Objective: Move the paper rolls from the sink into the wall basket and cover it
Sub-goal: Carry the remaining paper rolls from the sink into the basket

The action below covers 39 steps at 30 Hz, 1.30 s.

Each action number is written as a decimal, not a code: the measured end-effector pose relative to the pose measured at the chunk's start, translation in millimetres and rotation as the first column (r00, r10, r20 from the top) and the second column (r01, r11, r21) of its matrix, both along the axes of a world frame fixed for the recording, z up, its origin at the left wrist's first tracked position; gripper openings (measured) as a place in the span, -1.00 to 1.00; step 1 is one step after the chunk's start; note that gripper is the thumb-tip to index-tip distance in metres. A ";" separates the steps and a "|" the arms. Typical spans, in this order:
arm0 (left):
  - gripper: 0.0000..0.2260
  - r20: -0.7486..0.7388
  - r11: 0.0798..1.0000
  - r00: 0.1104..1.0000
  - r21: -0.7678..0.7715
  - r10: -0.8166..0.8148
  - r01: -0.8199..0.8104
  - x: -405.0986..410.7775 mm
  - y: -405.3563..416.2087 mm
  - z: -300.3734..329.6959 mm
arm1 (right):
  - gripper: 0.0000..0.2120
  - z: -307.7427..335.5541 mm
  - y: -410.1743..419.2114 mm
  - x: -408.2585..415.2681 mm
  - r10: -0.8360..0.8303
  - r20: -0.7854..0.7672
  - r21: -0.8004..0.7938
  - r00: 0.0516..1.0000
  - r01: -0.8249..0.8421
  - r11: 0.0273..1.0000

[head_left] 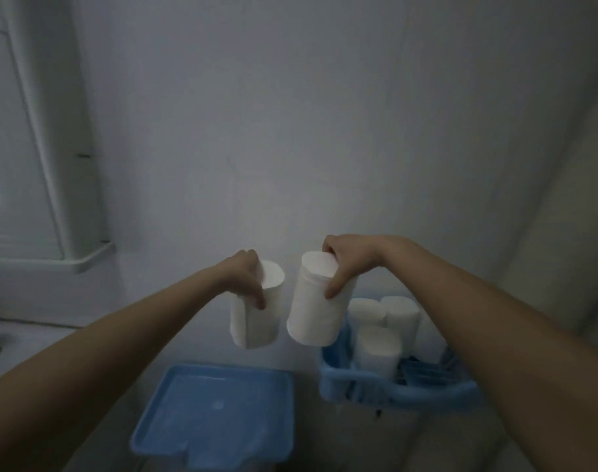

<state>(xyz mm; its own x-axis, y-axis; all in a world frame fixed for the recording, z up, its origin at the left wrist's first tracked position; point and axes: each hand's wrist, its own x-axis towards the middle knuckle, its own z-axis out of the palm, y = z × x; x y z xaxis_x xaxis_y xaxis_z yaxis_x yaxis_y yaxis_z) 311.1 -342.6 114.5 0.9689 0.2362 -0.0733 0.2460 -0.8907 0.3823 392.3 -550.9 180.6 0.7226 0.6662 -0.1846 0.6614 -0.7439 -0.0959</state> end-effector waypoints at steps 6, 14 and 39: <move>-0.12 0.066 0.991 0.990 0.053 -0.125 0.121 30.0 -81.2 29.2 | -0.23 18.2 -105.8 10.7 -0.161 0.038 0.058 0.986 0.158 0.986; -0.15 0.120 0.976 0.970 -0.007 -0.214 0.216 55.4 -160.3 34.4 | -0.18 6.9 -210.8 27.2 -0.336 0.097 0.116 0.937 0.324 0.939; -0.12 0.087 0.888 0.919 -0.237 -0.384 0.394 126.9 -290.1 -55.5 | -0.17 -58.3 -302.6 89.5 -0.521 0.102 0.292 0.847 0.475 0.830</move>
<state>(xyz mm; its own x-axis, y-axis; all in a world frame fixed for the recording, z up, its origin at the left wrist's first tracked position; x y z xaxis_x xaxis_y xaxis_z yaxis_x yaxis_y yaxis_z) 438.1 -632.7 59.1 0.9825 -0.1813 -0.0423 -0.1197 -0.7890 0.6026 481.8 -853.4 122.4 0.9726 0.2132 0.0928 0.2297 -0.9430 -0.2408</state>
